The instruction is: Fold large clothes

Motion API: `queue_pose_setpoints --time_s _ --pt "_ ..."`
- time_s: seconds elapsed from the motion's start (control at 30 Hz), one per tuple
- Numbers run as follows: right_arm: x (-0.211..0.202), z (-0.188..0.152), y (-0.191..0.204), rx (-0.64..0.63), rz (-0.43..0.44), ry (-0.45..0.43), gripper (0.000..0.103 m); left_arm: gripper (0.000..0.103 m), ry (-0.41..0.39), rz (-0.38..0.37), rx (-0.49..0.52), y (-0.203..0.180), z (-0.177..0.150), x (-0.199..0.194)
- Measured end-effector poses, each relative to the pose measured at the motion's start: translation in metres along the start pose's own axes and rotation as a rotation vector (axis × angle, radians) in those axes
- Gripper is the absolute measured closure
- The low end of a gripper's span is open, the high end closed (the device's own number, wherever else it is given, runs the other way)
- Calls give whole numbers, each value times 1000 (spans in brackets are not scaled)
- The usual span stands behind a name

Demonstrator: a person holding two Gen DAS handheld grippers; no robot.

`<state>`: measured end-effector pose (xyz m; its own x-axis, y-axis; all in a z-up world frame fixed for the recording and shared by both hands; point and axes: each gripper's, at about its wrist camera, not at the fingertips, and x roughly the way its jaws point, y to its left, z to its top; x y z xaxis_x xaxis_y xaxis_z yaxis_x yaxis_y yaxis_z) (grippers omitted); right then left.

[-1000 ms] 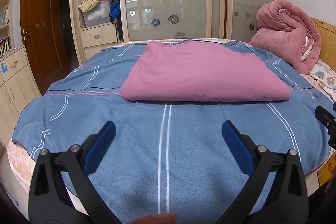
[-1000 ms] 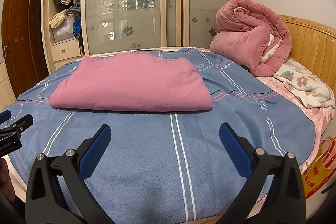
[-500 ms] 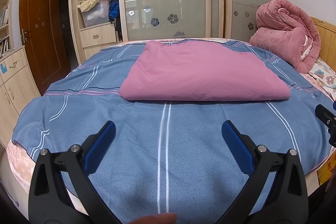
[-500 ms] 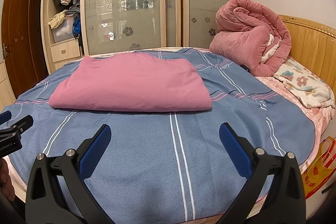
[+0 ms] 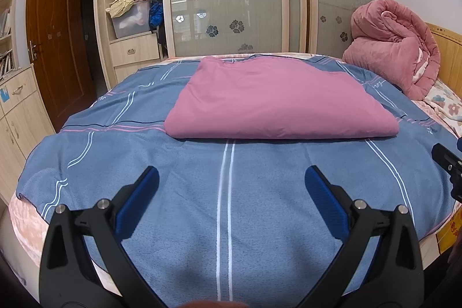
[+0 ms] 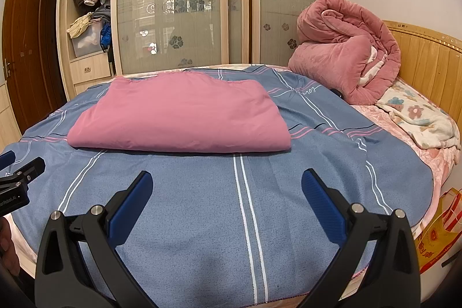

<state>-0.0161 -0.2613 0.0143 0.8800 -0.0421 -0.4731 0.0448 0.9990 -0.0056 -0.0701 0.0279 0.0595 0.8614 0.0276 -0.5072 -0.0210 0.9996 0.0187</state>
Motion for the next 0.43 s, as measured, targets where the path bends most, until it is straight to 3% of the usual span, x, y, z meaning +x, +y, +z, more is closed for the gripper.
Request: queue_pose_setpoints --time_s 0.43 --pt "0 1 0 -1 0 2 1 2 32 -32 -17 3 0 4"
